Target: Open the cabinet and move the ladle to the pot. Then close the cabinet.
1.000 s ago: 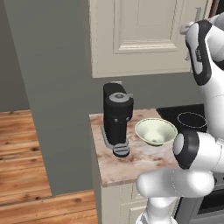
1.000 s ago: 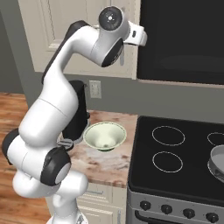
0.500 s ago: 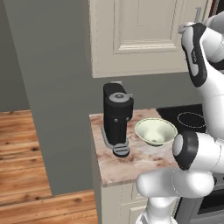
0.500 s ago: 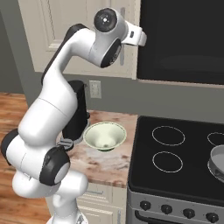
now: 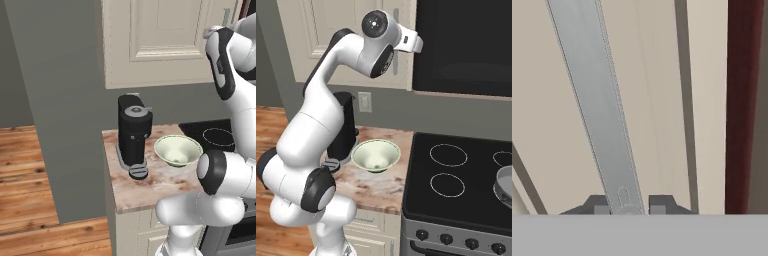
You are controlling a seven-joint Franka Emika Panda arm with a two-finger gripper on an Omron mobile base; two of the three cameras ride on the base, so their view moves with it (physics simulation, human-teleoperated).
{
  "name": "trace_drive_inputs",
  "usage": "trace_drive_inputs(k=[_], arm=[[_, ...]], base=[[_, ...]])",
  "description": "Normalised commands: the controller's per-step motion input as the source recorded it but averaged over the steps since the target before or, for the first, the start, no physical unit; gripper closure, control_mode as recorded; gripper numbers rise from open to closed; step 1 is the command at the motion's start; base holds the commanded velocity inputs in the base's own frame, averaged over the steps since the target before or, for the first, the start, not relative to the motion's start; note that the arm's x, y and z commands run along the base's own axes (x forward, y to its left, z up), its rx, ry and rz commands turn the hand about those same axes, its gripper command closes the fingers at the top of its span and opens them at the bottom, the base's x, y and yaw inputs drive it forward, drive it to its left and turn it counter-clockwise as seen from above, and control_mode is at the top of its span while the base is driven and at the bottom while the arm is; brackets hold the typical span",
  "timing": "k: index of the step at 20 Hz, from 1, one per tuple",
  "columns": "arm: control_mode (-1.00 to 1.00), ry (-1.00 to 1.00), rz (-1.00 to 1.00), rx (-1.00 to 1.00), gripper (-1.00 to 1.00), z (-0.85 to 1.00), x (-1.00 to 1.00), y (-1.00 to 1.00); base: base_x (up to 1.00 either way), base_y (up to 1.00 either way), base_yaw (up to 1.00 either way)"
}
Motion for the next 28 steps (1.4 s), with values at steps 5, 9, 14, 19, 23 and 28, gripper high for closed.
trace_drive_inputs(k=[5, 9, 14, 19, 23, 28], arm=[[-1.00, 0.05, 0.11, 0.00, 1.00, -1.00, 1.00, 0.00], [-1.00, 0.09, 0.13, 0.00, 1.00, -1.00, 1.00, 0.00], [-1.00, 0.04, 0.16, 0.00, 1.00, -1.00, 0.78, 0.00], [-1.00, -0.01, 0.10, 0.00, 1.00, -0.88, 0.05, 0.25], [-1.00, -0.12, 0.01, 0.00, 1.00, -0.57, -0.14, 0.47], [-1.00, -0.16, 0.00, 0.00, 1.00, -0.29, -0.36, 0.60]], base=[[0.00, 0.00, 0.00], [0.00, 0.00, 0.00], [0.00, 0.00, 0.00], [0.00, 0.00, 0.00], [0.00, 0.00, 0.00], [0.00, 0.00, 0.00]])
